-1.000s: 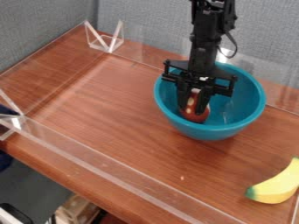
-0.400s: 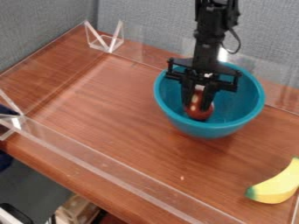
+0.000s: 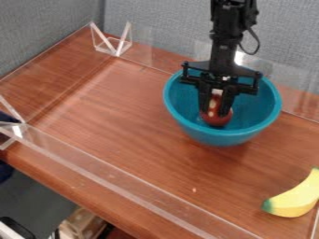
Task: Remove the mushroom from inside the blue bowl and put it on the table
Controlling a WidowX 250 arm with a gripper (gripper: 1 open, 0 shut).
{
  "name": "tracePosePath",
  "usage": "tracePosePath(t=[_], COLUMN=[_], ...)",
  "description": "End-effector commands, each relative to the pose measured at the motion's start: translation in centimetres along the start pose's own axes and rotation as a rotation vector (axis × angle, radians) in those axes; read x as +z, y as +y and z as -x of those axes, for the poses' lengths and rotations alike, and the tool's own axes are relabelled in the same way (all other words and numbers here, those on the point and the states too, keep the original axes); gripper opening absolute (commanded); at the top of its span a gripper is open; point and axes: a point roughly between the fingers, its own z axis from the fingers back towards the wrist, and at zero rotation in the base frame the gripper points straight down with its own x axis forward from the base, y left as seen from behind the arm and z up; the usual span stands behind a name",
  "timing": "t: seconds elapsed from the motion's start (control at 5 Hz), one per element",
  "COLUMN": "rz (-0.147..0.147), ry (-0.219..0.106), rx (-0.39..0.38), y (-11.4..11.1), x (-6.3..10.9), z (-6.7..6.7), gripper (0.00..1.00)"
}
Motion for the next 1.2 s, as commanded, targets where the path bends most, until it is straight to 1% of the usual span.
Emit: tracePosePath(t=[0.0, 0.4, 0.8, 1.0], rz=[0.035, 0.057, 0.066, 0.077], ry=[-0.053, -0.04, -0.062, -0.07], rx=[-0.017, -0.027, 0.03, 0.106], y=[-1.5, -3.3, -0.1, 3.4], x=[1.9, 0.9, 2.4, 3.1], z=[-0.2, 0.5, 0.8, 0.9], gripper=[0.0, 0.0, 0.0, 0.0])
